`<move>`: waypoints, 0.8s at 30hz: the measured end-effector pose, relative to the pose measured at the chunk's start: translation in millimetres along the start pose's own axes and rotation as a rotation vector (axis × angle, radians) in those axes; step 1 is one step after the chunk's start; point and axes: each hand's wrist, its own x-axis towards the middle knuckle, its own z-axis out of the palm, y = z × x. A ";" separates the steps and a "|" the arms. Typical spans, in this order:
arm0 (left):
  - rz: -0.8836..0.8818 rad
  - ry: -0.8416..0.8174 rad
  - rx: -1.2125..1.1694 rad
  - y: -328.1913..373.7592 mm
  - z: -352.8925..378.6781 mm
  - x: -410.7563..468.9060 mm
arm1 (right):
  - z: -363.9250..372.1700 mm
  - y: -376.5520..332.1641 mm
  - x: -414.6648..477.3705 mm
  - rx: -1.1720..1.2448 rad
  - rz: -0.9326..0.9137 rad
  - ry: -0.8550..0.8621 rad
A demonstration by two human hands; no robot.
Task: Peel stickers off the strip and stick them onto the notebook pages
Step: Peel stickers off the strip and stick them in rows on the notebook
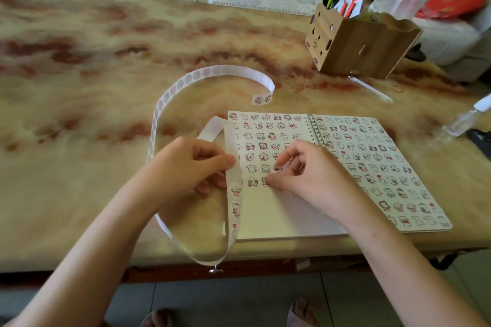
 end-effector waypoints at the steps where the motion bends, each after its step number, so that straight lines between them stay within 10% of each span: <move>1: 0.000 0.003 0.000 0.4 0.3 0.1 | -2.1 0.3 0.9 -0.001 0.010 -0.012; 24: -0.003 0.020 0.031 1.9 1.0 0.4 | 0.2 0.0 4.3 -0.123 -0.008 0.005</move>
